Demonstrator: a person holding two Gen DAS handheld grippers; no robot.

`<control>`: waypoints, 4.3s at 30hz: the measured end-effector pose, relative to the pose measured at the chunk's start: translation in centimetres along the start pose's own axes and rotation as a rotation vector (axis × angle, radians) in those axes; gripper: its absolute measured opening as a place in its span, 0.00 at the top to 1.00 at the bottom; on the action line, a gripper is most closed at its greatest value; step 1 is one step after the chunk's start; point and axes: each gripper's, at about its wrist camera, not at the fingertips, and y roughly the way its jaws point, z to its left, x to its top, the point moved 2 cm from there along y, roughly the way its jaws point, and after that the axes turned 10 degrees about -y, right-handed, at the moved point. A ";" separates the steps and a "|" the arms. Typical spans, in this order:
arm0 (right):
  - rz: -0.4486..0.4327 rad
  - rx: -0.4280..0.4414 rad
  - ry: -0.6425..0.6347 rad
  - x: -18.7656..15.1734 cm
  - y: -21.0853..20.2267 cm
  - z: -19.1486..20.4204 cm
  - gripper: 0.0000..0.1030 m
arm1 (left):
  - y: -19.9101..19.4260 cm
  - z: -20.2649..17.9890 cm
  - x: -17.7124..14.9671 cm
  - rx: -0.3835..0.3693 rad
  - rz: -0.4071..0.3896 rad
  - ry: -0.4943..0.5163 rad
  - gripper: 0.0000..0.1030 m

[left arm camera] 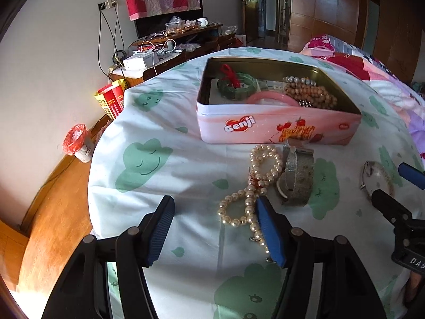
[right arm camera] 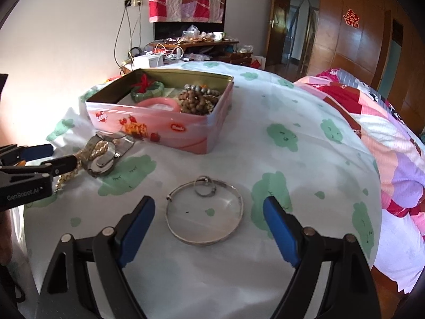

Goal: Organize jewelry
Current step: 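Close the left tool on the pearl strand while the right tool grips the silver bangle, then lift the pearl strand with the left tool while the right tool carries the silver bangle over the tin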

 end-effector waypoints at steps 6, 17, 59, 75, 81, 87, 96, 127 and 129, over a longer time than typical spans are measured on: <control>0.045 0.023 -0.004 -0.2 0.7 0.1 0.17 | 0.2 -0.3 0.2 -0.011 -0.009 0.011 0.38; 0.064 0.053 -0.024 -0.1 1.0 0.7 0.33 | -0.1 -0.5 0.3 -0.047 -0.039 0.058 0.87; -0.099 -0.016 -0.035 1.7 -2.3 -0.5 0.33 | -5.9 1.6 3.9 -0.069 -0.200 0.012 0.94; -0.126 -0.015 -0.047 2.8 -2.9 -1.0 0.33 | -8.0 0.9 6.3 -0.074 -0.261 0.033 0.94; -0.147 -0.020 -0.061 4.3 -3.1 -1.5 0.33 | -8.6 -0.3 8.6 -0.075 -0.301 0.060 0.94; -0.170 -0.025 -0.074 6.4 -2.9 -2.0 0.33 | -8.6 -1.5 10.7 -0.072 -0.328 0.083 0.94; -0.190 -0.031 -0.095 8.7 -2.4 -2.4 0.33 | -7.6 -2.6 12.9 -0.064 -0.338 0.095 0.94; -0.165 -0.003 -0.133 13.7 3.1 -2.0 0.33 | 0.1 -3.2 16.4 -0.032 -0.250 0.068 0.94; -0.159 -0.003 -0.135 13.8 3.4 -1.9 0.33 | 0.6 -3.1 16.3 -0.029 -0.239 0.066 0.94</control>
